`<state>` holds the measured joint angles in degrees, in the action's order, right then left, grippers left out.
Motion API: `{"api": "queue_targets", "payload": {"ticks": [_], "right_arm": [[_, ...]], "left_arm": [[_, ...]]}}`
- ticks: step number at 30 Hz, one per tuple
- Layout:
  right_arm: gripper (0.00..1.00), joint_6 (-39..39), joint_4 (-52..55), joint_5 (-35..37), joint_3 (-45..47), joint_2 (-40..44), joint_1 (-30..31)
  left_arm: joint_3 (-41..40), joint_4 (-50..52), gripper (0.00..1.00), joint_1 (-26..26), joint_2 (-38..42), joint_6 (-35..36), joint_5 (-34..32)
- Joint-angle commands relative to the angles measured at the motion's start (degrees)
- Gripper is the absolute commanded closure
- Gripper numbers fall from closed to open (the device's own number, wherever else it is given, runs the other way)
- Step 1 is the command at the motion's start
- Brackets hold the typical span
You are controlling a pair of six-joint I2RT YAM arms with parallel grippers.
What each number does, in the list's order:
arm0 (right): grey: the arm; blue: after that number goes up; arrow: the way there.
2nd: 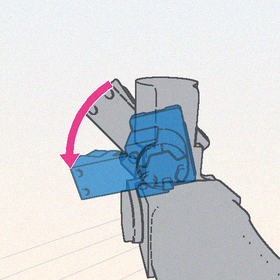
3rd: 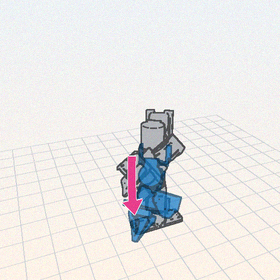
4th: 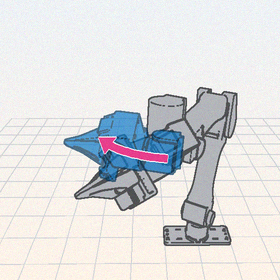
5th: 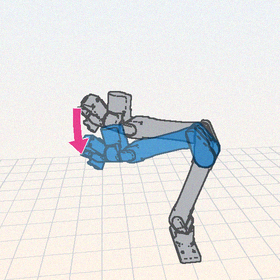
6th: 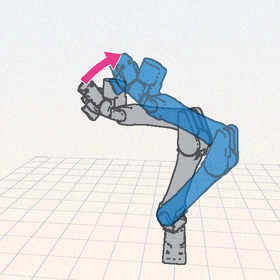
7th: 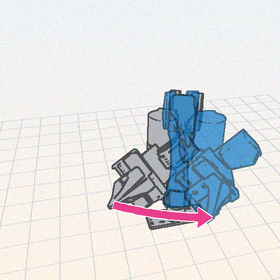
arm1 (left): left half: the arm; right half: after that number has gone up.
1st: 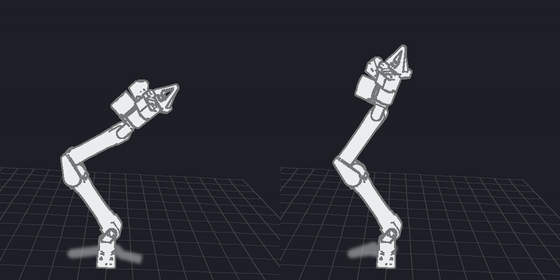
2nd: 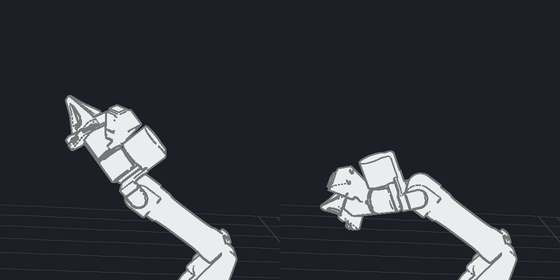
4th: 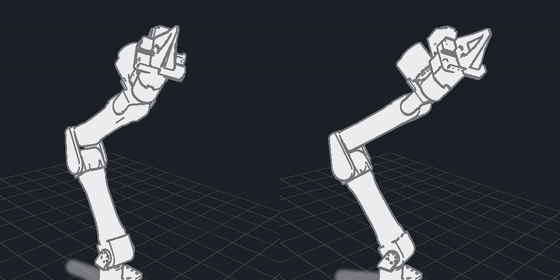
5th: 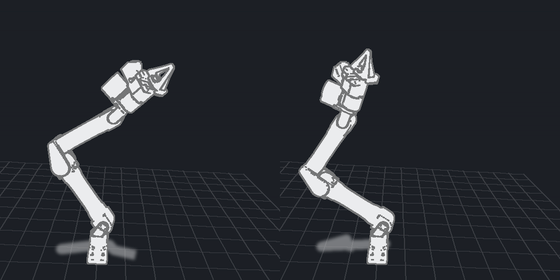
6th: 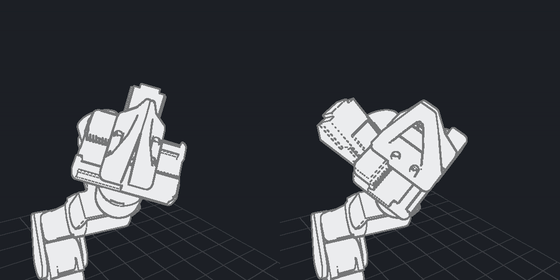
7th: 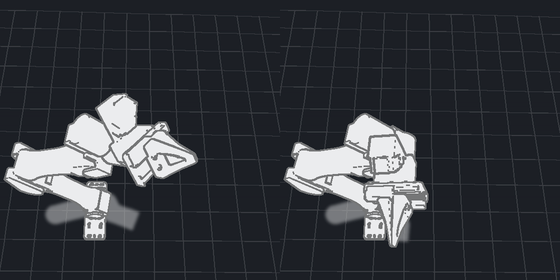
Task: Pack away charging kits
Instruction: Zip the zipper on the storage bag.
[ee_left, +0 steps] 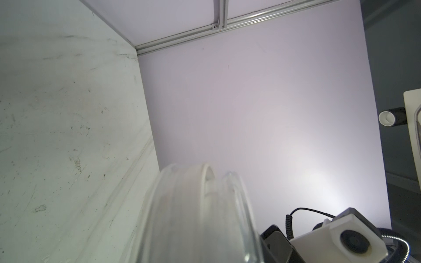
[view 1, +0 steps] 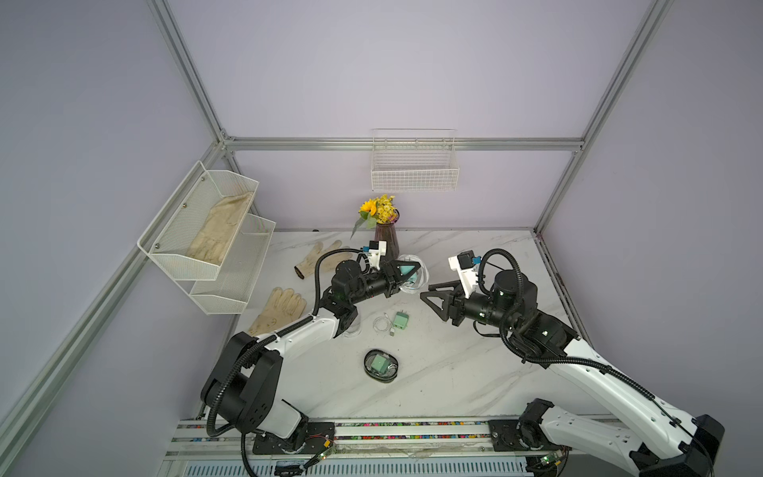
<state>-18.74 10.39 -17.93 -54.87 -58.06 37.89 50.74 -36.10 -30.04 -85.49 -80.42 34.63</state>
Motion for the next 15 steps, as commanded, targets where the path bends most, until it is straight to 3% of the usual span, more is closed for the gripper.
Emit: {"api": "queue_targets", "payload": {"ticks": [1, 8, 15], "right_arm": [[0.52, 4.0, 0.1, 7.4, -1.5, -0.6, 0.5], [0.53, 6.3, 1.1, 8.8, -0.7, -2.2, 0.7], [0.62, 7.0, 1.8, 7.1, 0.2, -4.1, 1.1]], "left_arm": [[6.0, 0.9, 0.77, -0.2, 0.6, -1.2, -0.2], [6.9, 2.0, 0.77, -0.2, 0.5, -2.1, -0.2], [7.6, 3.4, 0.78, -0.1, 0.5, -1.9, -0.8]]}}
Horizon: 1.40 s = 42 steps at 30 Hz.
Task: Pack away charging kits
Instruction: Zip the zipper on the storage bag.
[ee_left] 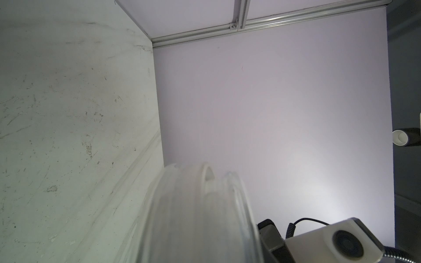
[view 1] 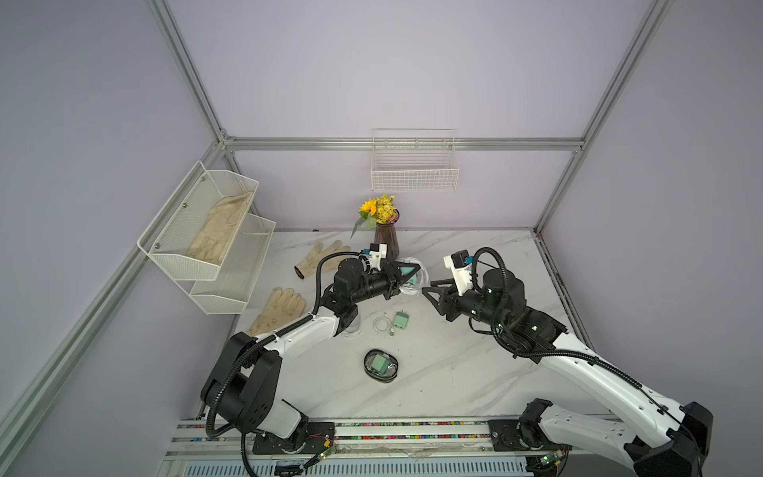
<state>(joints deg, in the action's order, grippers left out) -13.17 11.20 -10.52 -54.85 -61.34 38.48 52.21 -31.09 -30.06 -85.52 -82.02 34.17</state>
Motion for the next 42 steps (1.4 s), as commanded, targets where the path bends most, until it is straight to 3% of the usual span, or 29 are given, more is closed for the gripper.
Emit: {"api": "queue_targets", "payload": {"ticks": [1, 24, 36, 39, 42], "right_arm": [[0.63, 1.4, 1.3, -0.5, 0.2, -1.4, 0.6], [0.67, 2.2, -3.2, -1.3, 1.7, -4.4, 0.9], [0.86, 2.2, -5.7, -2.2, 1.5, -6.4, 1.4], [0.98, 2.5, -4.3, 0.1, 1.5, -5.6, 1.5], [1.00, 2.8, -2.5, 3.6, 1.2, -4.3, 1.5]], "left_arm": [[6.2, -1.6, 0.77, -0.2, 0.6, -0.4, -0.5], [6.1, -3.8, 0.76, -0.2, 0.3, -1.7, -0.1], [5.6, -4.5, 0.76, -0.2, 0.2, -2.1, -0.2], [5.5, -4.5, 0.77, -0.2, 0.2, -2.0, 0.0], [5.3, -4.1, 0.78, -0.1, 0.2, -1.8, 0.3]]}}
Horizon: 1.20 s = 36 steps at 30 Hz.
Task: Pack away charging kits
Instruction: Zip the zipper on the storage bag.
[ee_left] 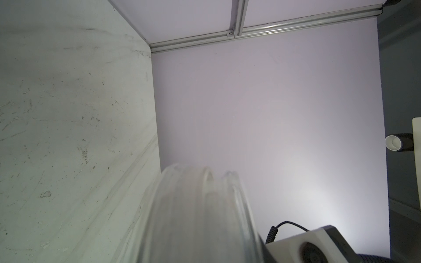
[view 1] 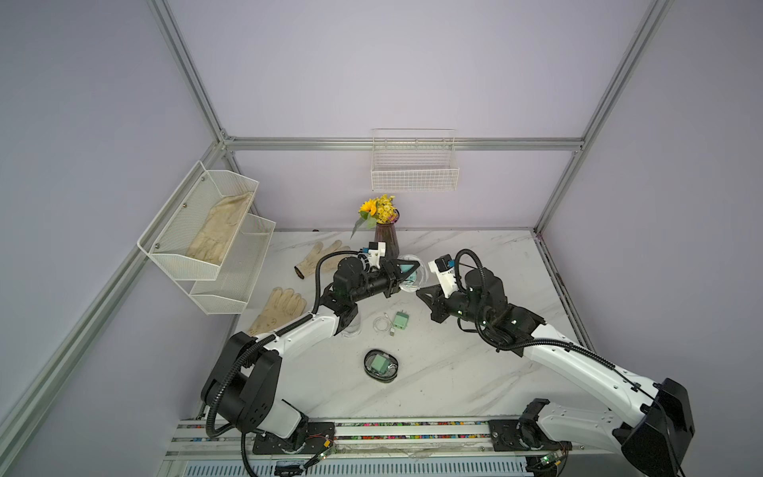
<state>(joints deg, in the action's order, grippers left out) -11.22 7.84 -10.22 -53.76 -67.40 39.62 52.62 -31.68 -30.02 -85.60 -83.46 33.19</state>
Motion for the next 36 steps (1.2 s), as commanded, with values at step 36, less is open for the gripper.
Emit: {"api": "queue_targets", "payload": {"ticks": [36], "right_arm": [[1.00, 11.3, 34.1, 5.7, -17.4, -8.3, 0.8]], "left_arm": [[2.8, -0.9, 1.00, 9.5, 4.0, 12.9, 19.9]]}}
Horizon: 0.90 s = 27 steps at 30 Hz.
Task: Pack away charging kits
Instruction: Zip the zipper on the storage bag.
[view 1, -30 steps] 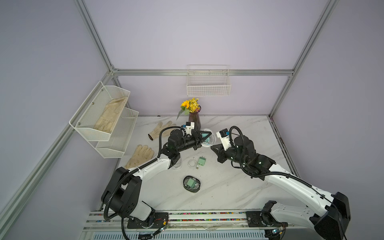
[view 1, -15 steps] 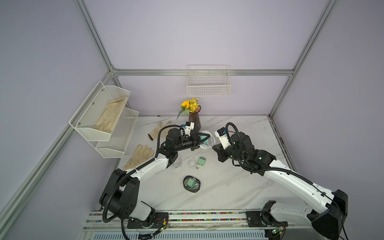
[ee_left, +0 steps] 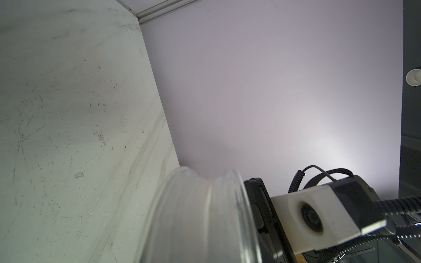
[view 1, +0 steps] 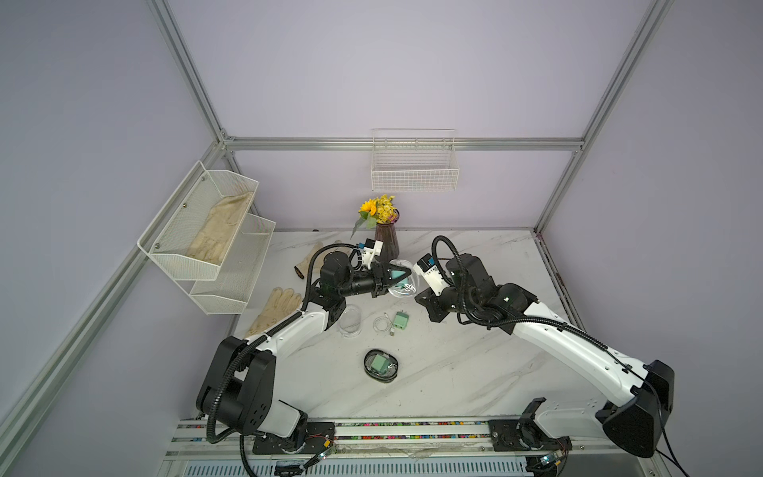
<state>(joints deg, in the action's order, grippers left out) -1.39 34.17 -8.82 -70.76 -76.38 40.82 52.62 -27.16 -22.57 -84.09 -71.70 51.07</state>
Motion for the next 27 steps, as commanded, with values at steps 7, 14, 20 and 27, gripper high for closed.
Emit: {"api": "queue_targets", "payload": {"ticks": [7, 14, 20, 27], "right_arm": [[1.00, 3.2, 7.9, 3.2, -3.2, 2.4, -0.4], [1.00, 5.1, 9.6, 1.6, -6.0, 1.1, -0.4], [1.00, 6.3, 10.8, 2.0, -9.2, 2.5, -0.4], [1.00, 7.1, 11.9, 6.6, -11.3, 2.6, 0.3]], "left_arm": [[2.3, -0.6, 1.00, 2.1, 5.5, 8.5, 4.3], [-0.2, 0.5, 1.00, 2.3, 8.3, 13.3, 6.7], [-1.2, 4.2, 1.00, 2.3, 8.2, 17.3, 8.5], [-0.2, 8.4, 1.00, 1.9, 6.6, 21.4, 10.2]]}}
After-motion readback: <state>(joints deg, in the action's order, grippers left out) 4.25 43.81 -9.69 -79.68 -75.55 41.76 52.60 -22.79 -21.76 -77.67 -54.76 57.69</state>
